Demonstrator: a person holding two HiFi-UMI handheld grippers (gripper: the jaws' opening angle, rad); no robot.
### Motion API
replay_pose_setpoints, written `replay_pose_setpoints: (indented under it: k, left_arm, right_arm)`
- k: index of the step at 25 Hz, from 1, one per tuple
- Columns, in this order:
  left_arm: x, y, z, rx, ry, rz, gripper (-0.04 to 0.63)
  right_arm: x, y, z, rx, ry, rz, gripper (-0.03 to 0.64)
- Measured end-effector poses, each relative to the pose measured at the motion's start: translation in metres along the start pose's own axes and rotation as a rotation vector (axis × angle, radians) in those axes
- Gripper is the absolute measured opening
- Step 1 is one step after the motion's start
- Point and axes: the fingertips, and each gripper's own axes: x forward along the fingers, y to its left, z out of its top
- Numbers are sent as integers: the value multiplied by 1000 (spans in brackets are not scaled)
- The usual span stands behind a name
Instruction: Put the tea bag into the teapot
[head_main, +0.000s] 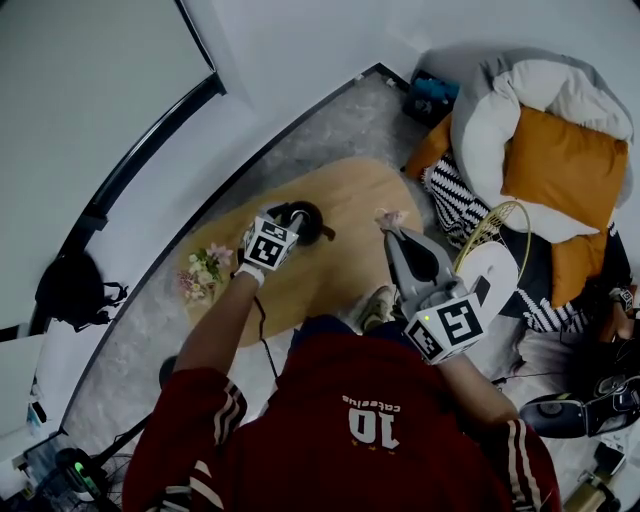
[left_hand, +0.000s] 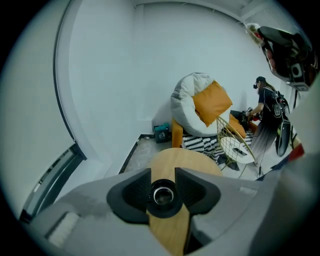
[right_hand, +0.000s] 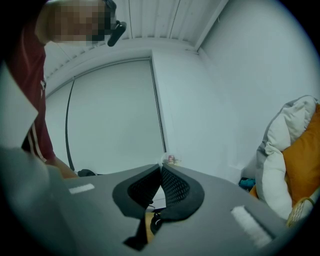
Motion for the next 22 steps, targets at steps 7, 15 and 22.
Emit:
replay_pose_setpoints:
  k: [7,15,22]
  left_arm:
    - [-24,3,9,-32,-66,15,141]
    - [-68,8,34,-91,-202,52,141]
    - [-114,7,55,-146,-309,71,141]
  right_arm:
    - [5,11,3,-9,-6,23,-2]
    - [11,27,12,-23,-31,45,-2]
    - [13,37,20,-19,-44,73,-3]
